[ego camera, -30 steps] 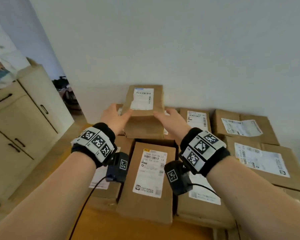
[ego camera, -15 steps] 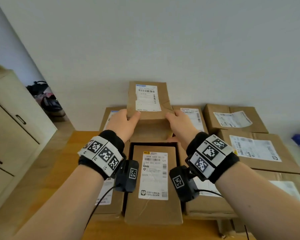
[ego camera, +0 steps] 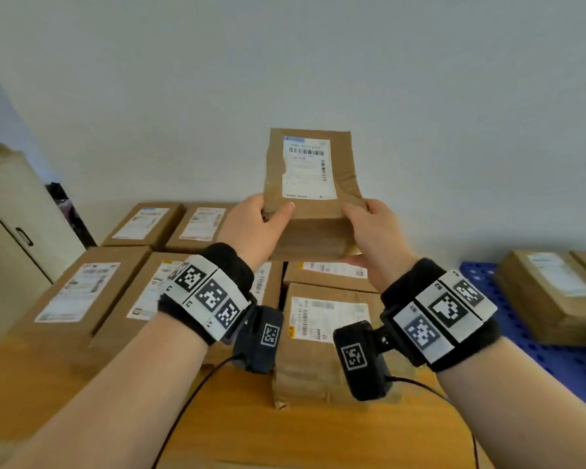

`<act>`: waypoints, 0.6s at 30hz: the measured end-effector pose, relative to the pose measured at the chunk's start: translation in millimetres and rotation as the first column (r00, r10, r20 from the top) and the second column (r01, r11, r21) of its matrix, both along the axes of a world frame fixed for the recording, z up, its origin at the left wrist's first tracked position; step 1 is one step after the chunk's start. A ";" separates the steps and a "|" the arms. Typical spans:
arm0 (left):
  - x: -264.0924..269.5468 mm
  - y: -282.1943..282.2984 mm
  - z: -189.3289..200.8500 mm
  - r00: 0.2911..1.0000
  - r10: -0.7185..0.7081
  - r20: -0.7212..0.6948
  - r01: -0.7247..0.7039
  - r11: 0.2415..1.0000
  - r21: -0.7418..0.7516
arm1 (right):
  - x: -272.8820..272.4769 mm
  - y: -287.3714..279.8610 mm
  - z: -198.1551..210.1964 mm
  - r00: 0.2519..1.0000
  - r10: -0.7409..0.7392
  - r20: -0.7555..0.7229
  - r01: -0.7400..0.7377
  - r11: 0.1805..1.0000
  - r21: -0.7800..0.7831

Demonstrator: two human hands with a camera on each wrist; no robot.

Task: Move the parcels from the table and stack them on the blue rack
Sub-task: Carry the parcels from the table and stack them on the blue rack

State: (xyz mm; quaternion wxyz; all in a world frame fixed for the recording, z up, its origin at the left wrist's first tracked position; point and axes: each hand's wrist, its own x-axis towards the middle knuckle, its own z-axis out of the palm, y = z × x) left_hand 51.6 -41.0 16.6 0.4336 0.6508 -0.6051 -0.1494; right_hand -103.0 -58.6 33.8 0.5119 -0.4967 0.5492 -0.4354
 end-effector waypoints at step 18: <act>-277.0 35.1 -76.9 0.881 -0.469 0.055 0.422 0.834 0.354 | -272.4 87.1 -78.2 0.874 -0.484 -0.046 0.479 0.843 0.244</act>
